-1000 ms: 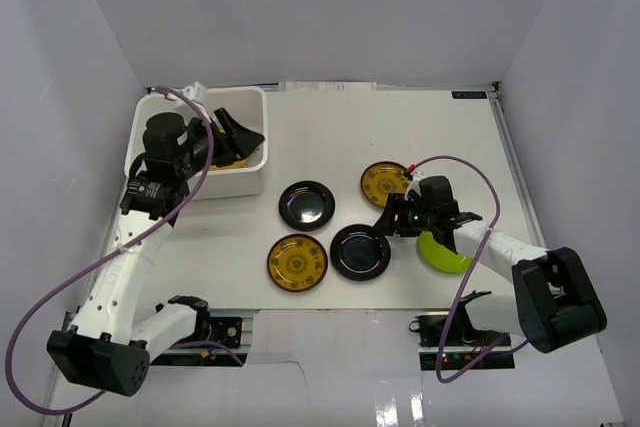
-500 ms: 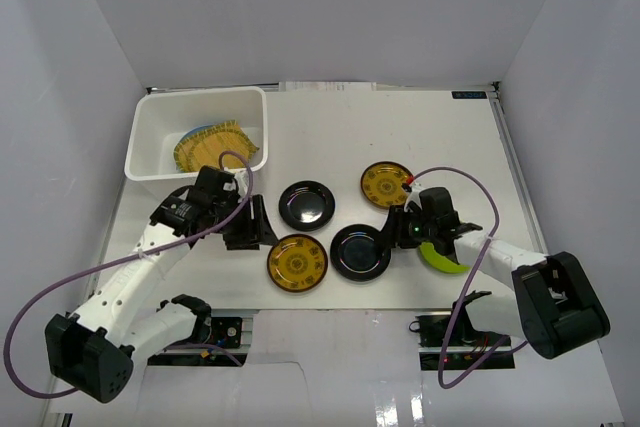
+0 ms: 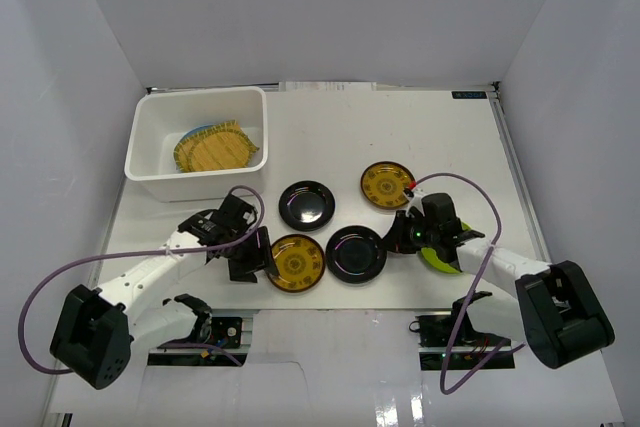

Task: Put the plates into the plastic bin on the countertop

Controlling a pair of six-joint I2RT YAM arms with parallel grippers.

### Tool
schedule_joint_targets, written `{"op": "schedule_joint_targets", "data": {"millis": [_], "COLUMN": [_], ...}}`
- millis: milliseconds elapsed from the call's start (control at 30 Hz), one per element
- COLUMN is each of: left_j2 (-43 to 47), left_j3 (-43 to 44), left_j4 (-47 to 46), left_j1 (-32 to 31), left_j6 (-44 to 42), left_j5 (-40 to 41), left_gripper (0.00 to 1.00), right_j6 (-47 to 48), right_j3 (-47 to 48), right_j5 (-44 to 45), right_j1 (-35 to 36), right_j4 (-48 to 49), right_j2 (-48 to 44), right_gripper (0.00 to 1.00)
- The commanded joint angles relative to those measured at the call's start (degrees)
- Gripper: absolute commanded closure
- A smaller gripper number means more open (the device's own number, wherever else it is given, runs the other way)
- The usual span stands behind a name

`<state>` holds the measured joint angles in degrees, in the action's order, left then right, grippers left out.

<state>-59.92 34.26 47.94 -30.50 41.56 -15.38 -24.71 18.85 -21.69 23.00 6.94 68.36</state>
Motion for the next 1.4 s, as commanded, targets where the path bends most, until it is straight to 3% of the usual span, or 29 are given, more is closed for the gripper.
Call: {"op": "schedule_joint_targets", "data": {"millis": [0, 200, 333, 433, 467, 600, 867, 1100, 1267, 1367], "left_j2": [-2.56, -7.66, -9.6, -10.13, -10.13, -9.17, 6.03, 7.19, 3.15, 2.09], "left_j3": [-0.25, -0.86, -1.13, -1.56, -1.83, -2.88, 3.78, 23.11, 35.14, 37.72], "left_j4": [-8.73, -15.59, -17.44, -17.71, -17.62, -17.62, -12.27, -1.81, -0.92, -4.95], "left_j1": [-1.14, -1.67, -2.02, -2.37, -2.37, -2.54, -2.54, -2.37, -1.14, 1.66], "left_j6": [3.0, 2.74, 2.3, 1.95, 1.94, 1.6, -0.6, 0.63, -2.53, -5.69], "left_j5": [4.91, 7.37, 9.84, 11.15, 11.77, 11.69, 5.89, 11.42, 23.08, 32.12], "left_gripper": [0.3, 0.32, 0.43, 0.57, 0.68, 1.0, 1.0, 1.0, 1.0, 1.0], "right_j6": [0.8, 0.72, 0.63, 0.28, 0.01, -1.04, -3.67, -4.91, -4.73, -4.82], "right_j3": [-0.92, 0.74, 2.85, 4.78, 5.14, 6.63, 10.49, 16.38, 18.94, 18.94], "right_j5": [1.83, 2.01, 2.45, 0.52, -0.01, -2.12, -5.72, -9.67, -11.09, -12.06], "right_j1": [0.29, 0.37, 0.29, 0.37, 0.29, 0.37, -0.24, -1.38, -1.47, -1.47], "right_j4": [-2.89, -6.85, -10.19, -11.6, -11.6, -11.42, -12.47, -15.9, -17.31, -17.22], "right_j2": [-4.27, -12.26, -16.76, -18.52, -19.05, -19.58, -24.49, -31.18, -33.02, -32.15], "right_gripper": [0.92, 0.92, 0.92, 0.92, 0.92, 0.92, 0.92, 0.92, 0.92, 0.92]}}
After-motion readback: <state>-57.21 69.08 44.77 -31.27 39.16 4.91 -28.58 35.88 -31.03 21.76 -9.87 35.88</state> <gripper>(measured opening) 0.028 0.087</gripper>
